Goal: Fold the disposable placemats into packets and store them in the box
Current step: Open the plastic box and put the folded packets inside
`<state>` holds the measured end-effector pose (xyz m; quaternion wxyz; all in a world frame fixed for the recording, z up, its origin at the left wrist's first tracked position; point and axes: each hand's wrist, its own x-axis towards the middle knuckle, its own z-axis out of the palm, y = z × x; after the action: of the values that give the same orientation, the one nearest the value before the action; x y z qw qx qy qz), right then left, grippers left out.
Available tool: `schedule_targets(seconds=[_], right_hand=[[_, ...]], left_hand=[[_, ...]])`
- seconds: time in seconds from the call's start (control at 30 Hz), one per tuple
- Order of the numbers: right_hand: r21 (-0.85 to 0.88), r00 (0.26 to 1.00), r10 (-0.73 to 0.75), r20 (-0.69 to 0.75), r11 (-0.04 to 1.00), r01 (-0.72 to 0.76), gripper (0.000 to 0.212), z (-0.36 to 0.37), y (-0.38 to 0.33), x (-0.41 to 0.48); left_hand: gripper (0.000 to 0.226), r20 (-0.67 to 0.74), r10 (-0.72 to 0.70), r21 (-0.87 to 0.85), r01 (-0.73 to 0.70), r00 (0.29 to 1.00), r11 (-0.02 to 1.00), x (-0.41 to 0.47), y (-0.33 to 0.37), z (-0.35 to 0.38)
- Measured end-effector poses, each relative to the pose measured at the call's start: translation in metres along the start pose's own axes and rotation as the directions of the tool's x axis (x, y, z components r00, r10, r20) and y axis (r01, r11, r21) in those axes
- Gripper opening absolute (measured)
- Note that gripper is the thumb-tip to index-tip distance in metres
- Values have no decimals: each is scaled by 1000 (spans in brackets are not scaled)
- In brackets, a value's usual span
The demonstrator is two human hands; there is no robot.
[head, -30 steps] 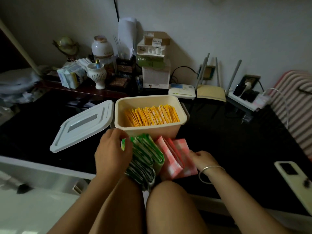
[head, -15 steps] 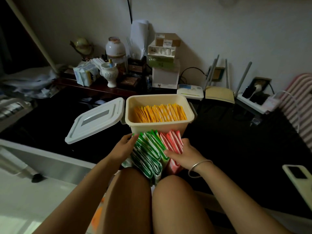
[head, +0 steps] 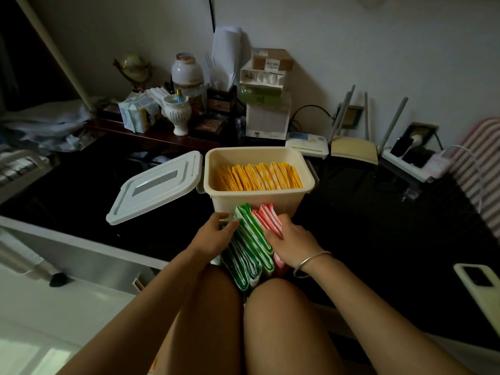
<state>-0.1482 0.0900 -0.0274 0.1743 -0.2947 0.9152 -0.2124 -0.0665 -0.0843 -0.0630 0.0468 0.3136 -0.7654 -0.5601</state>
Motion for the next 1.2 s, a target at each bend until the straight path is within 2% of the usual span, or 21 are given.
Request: schedule_targets(seconds=[0.07,0.17,0.33,0.47,0.57,0.63,0.7,0.8,0.87,0.93,1.03,1.2], right_hand=[[34,998,45,38,998,-47,56,0,-3,3],[-34,995,86,53,996,-84,81,0,-8,9],[-97,992,125,-17,987,-126,72,3,-10,16],[-22,986,168,-10,985,-168,71,4,-8,17],[223,982,123,144,963,-153,65,-10,1,16],[461,939,-5,344,872,-164,63,-23,15,8],[569,862,-135,489,799,-197,88,-30,37,-1],[527,810,-198,552,836,-155,120,-33,61,-10],[442,806,-174,566,889,-118,130,-34,66,-12],[394,814,-164,557,915,-85,130,-35,65,-14],[429,855,-211,474,903,-15,127,-32,62,-16],[505,908,-269,321,860,77,99,-35,67,-24]], left_hand=[[34,2,38,-6,-38,999,999,1,0,4],[30,36,45,23,-46,998,999,4,3,4],[32,44,48,57,-50,998,997,10,6,5],[37,50,49,62,-52,998,997,15,8,9],[34,88,87,42,-91,992,995,16,12,16],[34,102,99,-1,-100,990,995,17,11,21],[31,118,94,-52,-88,989,995,18,15,26],[27,164,116,-62,-107,980,992,19,26,35],[31,170,126,-46,-120,977,992,21,29,42],[40,149,126,-13,-125,981,992,25,29,47],[47,126,129,-3,-130,984,992,24,29,47],[64,127,110,18,-114,986,993,24,28,44]])
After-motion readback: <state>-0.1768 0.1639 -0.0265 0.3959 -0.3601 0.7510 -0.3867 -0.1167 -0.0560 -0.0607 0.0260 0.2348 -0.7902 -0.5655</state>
